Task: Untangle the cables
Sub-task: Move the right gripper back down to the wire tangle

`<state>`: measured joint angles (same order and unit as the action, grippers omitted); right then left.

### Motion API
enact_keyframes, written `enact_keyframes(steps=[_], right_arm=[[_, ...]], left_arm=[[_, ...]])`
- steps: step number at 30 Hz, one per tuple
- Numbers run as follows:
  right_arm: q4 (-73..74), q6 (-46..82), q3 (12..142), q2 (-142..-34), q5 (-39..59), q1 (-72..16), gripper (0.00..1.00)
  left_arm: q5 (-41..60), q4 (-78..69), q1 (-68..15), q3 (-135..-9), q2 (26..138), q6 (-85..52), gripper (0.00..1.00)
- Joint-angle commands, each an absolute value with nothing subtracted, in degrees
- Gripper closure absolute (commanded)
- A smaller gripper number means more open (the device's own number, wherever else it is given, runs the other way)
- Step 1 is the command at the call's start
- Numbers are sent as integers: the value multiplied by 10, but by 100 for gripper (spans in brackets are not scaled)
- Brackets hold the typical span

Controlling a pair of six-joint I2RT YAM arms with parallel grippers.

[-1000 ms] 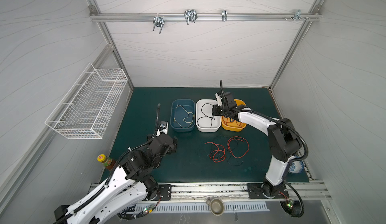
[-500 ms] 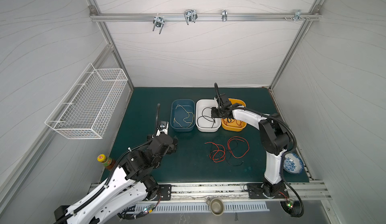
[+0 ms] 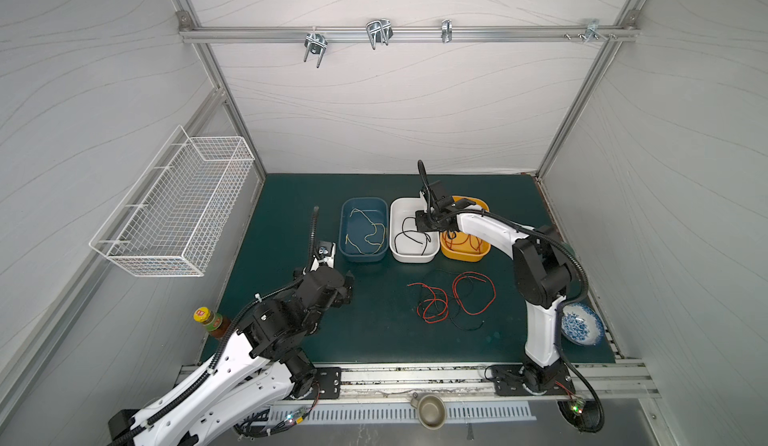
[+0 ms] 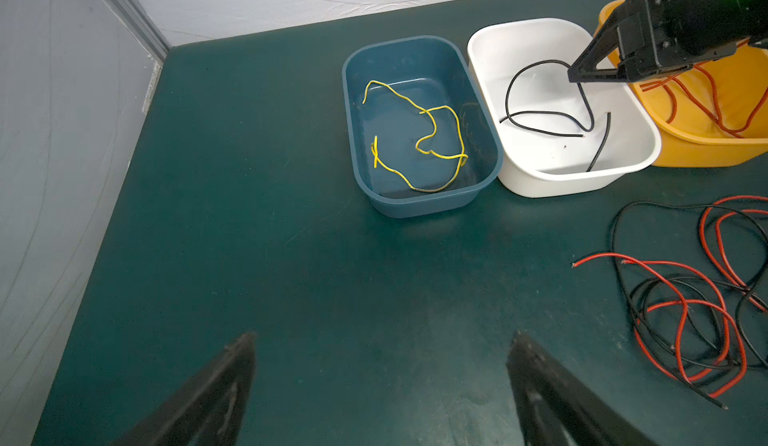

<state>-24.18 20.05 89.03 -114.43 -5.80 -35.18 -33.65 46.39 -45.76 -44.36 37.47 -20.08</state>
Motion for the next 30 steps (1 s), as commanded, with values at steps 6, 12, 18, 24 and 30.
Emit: enact_keyframes(steps=[6,12,18,24,30], right_arm=[[-290,191,915,-1118,-75,-360,67],[-281,195,880,-1035,-78,-371,52],[-256,206,785,-914,-86,-389,33],[-247,223,671,-787,-90,-400,13],[-266,247,564,-675,-109,-417,1]], left_arm=[[-336,441,-453,-446,374,-199,5],[-336,441,-452,-446,376,-200,5],[-335,441,-452,-445,380,-199,5],[-333,443,-452,-446,387,-200,5],[-328,444,-453,-447,403,-201,5]])
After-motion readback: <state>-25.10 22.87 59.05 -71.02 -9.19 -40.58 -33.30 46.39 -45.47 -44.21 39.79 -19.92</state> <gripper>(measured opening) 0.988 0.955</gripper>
